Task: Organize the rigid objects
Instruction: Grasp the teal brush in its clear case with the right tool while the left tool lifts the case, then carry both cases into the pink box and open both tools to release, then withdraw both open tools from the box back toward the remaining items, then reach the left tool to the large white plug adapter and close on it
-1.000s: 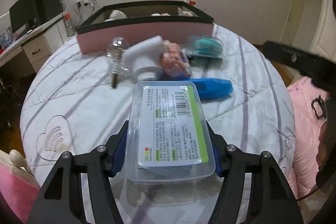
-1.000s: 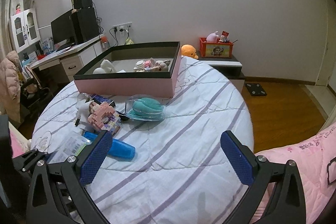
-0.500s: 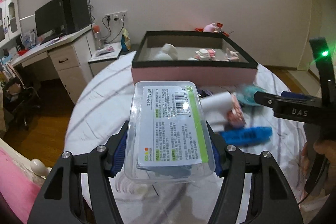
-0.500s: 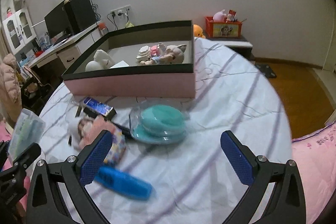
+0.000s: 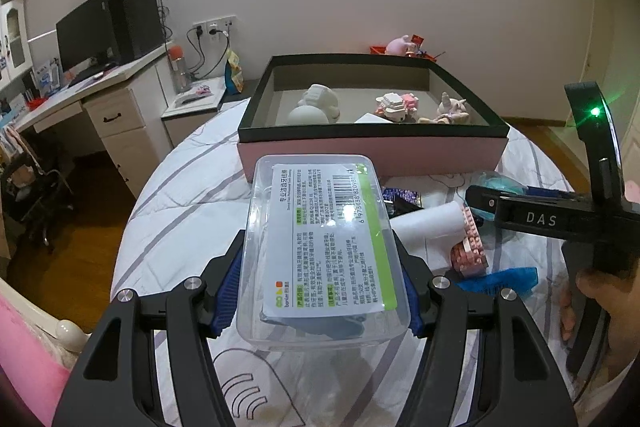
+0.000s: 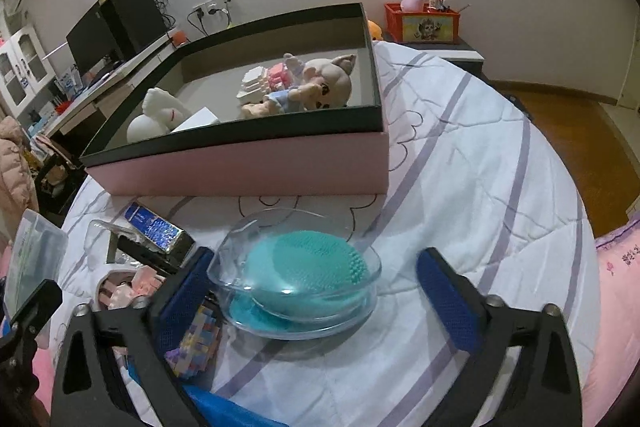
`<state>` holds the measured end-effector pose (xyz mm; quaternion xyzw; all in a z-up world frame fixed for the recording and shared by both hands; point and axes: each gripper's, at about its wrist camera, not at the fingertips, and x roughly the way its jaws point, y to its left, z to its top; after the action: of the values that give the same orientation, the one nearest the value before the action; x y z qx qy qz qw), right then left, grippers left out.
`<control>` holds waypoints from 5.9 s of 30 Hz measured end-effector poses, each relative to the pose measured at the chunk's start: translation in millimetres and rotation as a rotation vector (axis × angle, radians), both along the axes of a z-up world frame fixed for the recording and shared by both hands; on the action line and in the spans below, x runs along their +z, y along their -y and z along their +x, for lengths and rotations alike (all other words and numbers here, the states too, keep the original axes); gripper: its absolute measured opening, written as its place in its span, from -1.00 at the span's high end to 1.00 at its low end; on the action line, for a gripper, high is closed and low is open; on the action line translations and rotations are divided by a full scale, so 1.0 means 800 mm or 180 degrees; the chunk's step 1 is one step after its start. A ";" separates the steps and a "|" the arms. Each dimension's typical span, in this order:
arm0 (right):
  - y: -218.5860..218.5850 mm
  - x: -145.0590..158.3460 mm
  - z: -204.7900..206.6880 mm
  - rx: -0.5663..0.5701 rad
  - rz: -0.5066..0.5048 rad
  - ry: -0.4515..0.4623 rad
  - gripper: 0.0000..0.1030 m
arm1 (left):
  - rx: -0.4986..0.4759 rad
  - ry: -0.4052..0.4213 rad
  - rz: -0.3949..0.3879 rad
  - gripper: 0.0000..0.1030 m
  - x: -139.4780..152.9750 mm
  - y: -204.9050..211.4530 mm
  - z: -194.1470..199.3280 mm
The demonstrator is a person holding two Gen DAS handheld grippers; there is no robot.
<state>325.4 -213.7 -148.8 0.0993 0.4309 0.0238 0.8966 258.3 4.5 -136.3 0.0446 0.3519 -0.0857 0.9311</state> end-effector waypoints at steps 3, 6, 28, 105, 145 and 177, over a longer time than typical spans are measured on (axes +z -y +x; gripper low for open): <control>-0.002 0.002 0.000 0.0078 -0.0025 0.0040 -0.59 | -0.0023 0.0004 -0.0008 -0.26 0.002 0.005 0.006; -0.008 0.002 -0.002 0.0140 -0.0148 0.0040 -0.43 | -0.0057 0.0022 0.0004 -0.26 0.005 0.010 0.009; -0.026 0.133 -0.001 0.0430 -0.0263 0.0928 -0.43 | -0.0307 0.0479 -0.0040 -0.27 0.098 0.054 0.096; -0.005 0.087 -0.107 0.0249 -0.0436 0.0751 -1.00 | -0.0223 -0.0067 0.0025 -1.00 0.003 0.019 -0.006; -0.010 0.036 -0.102 0.0395 -0.0196 0.0440 -1.00 | -0.0114 -0.0375 -0.0113 -0.37 -0.040 0.041 0.035; -0.049 0.016 -0.080 0.0508 -0.0453 0.0079 -1.00 | -0.0344 -0.0540 -0.0470 -0.75 -0.034 -0.010 -0.009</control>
<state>261.8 -174.5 -135.8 0.0004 0.4269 0.0657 0.9019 251.5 12.6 -163.4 -0.0125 0.4192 -0.1649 0.8927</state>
